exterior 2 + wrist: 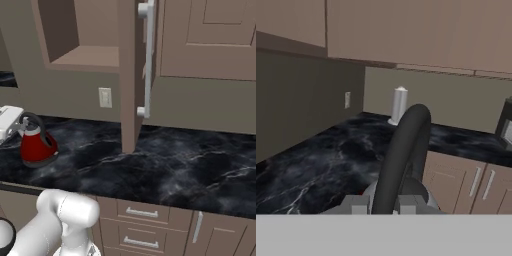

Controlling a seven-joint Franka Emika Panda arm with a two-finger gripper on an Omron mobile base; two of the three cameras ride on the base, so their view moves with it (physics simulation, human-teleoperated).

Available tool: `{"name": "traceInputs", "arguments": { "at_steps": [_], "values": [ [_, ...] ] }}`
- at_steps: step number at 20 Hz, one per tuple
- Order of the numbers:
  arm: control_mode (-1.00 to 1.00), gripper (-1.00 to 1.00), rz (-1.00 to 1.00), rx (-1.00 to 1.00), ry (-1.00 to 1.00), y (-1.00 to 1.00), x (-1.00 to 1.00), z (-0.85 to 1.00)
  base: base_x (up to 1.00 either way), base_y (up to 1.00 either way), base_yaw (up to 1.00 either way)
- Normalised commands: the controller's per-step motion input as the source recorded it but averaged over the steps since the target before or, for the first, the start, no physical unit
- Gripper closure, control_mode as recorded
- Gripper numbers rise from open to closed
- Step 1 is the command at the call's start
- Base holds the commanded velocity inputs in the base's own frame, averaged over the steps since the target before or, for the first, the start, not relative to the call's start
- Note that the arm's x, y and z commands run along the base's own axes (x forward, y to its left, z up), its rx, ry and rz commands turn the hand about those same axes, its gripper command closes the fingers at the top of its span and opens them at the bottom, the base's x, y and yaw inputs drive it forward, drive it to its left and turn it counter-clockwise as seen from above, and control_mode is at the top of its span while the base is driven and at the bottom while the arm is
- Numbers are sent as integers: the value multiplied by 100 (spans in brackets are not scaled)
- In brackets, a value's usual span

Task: Open the cabinet, pick the kettle from the cabinet, and place it in the sink.

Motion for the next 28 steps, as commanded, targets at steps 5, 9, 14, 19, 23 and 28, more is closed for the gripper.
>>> {"name": "traceInputs", "arguments": {
  "at_steps": [5, 9, 14, 19, 23, 28],
  "values": [
    [100, 100, 0, 0, 0, 0, 0, 0, -40, 26, -16],
    [100, 100, 0, 0, 0, 0, 0, 0, -32, 34, -20],
    [100, 100, 0, 0, 0, 0, 0, 0, -21, 42, -23],
    [100, 100, 0, 0, 0, 0, 0, 0, -14, 52, -23],
    [100, 100, 0, 0, 0, 0, 0, 0, -16, 54, -16],
    [100, 100, 0, 0, 0, 0, 0, 0, -43, 47, -1]
  ]
}}
